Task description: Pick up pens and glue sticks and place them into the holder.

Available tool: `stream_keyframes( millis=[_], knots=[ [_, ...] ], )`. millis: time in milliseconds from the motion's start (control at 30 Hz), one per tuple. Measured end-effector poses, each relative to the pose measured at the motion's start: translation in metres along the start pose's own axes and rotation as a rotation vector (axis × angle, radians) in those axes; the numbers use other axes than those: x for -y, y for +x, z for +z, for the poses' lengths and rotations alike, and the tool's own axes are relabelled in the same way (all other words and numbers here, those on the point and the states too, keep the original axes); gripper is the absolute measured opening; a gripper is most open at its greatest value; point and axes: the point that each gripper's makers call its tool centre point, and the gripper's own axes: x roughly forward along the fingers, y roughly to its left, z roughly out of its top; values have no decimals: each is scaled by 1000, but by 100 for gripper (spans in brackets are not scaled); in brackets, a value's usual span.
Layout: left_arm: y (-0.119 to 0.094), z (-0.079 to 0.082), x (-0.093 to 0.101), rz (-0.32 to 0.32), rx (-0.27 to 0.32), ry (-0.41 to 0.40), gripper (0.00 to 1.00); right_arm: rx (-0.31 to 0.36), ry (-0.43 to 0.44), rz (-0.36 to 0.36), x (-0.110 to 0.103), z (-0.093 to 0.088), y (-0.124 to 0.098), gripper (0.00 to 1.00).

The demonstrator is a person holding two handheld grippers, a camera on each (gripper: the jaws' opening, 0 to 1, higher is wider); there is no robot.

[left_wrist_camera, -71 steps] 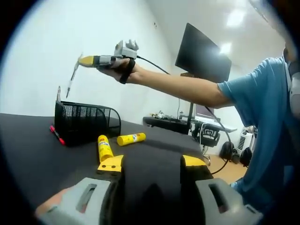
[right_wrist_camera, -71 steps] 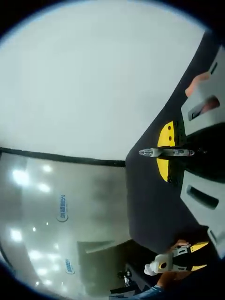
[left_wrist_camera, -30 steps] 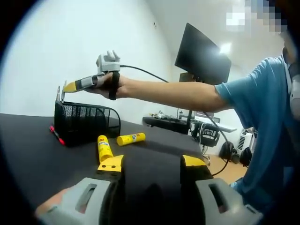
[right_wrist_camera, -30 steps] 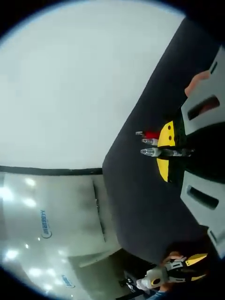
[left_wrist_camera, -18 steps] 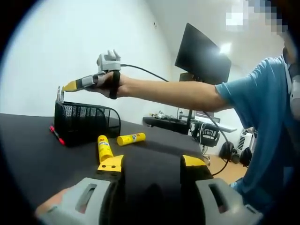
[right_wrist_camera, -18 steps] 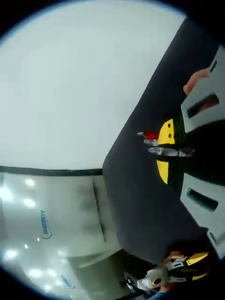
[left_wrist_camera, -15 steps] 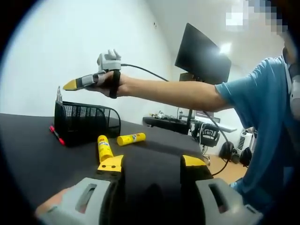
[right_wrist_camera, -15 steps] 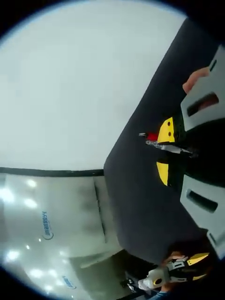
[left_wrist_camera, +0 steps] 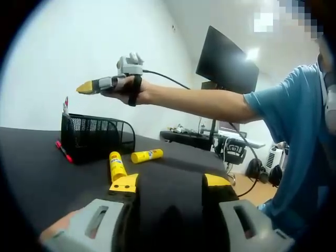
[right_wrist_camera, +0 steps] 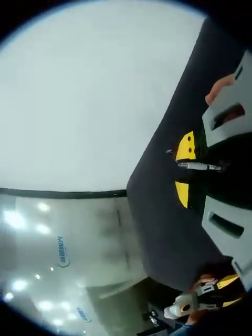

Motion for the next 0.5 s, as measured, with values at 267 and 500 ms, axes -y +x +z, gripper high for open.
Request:
stream_keyframes(
  millis=[267,500],
  knots=[
    [0,0,0,1,1,1,44,44,122,42,-14,22,-3,17],
    [0,0,0,1,2,4,44,-40,139,102,-45,25,7,15]
  ],
)
